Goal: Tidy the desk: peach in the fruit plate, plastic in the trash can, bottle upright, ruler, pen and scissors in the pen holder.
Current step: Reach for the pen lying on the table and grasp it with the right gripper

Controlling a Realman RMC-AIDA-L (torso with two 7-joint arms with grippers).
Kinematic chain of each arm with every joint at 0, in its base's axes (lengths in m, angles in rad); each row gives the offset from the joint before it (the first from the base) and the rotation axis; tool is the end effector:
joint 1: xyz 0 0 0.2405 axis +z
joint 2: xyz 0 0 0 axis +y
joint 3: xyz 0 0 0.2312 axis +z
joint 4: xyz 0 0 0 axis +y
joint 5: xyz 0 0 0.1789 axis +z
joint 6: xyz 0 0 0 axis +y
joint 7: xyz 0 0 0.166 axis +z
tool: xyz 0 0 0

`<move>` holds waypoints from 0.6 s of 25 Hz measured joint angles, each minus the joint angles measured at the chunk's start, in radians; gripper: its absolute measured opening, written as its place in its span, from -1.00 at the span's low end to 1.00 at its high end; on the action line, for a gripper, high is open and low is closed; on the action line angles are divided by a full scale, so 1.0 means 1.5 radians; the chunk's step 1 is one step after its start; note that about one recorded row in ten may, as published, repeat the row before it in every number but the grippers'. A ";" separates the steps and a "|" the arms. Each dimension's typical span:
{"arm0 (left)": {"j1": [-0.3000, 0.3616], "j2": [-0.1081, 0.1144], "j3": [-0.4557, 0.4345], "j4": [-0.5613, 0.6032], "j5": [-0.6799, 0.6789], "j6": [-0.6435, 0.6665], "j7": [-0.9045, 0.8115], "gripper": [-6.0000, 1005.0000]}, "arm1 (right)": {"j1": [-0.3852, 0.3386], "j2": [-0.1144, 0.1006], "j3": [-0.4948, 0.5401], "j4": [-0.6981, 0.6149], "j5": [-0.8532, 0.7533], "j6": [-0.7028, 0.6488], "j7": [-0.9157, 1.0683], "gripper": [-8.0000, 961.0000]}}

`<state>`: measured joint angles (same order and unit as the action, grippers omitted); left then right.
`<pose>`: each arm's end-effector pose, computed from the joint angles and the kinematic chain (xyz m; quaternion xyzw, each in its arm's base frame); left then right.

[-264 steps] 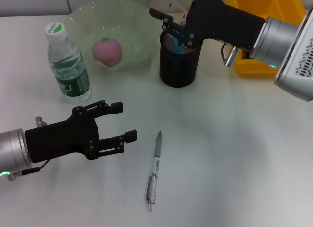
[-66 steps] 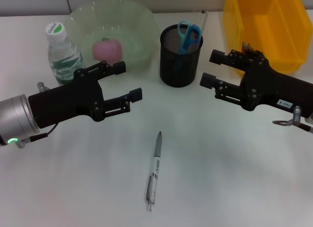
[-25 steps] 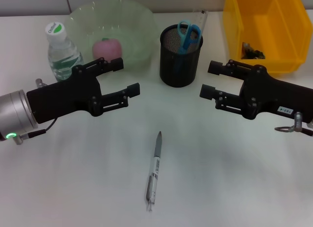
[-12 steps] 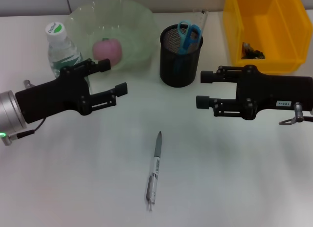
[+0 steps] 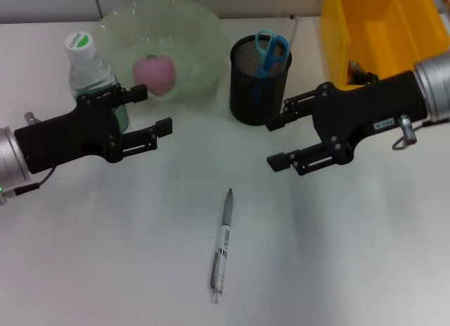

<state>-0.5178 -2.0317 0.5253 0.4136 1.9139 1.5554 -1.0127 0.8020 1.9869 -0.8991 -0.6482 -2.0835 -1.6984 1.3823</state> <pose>-0.2314 0.3000 0.0005 -0.9152 -0.1550 -0.3064 0.2109 0.1503 0.3186 -0.0087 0.9896 -0.0339 -0.1378 0.0214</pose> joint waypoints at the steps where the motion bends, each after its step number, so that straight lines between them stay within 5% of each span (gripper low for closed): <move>1: 0.000 0.001 0.000 0.002 0.000 0.001 -0.002 0.59 | 0.016 0.000 -0.006 -0.006 -0.019 -0.004 0.006 0.39; 7: 0.003 0.010 0.000 0.026 0.001 0.002 -0.026 0.59 | 0.109 0.008 -0.089 -0.017 -0.095 0.004 0.009 0.39; 15: 0.015 0.011 -0.007 0.027 -0.003 -0.003 -0.035 0.59 | 0.164 0.063 -0.276 -0.081 -0.148 0.055 -0.032 0.39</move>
<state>-0.4957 -2.0145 0.5155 0.4536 1.9087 1.5514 -1.0646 1.0482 2.0810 -1.3138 -0.7700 -2.3055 -1.6166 1.3345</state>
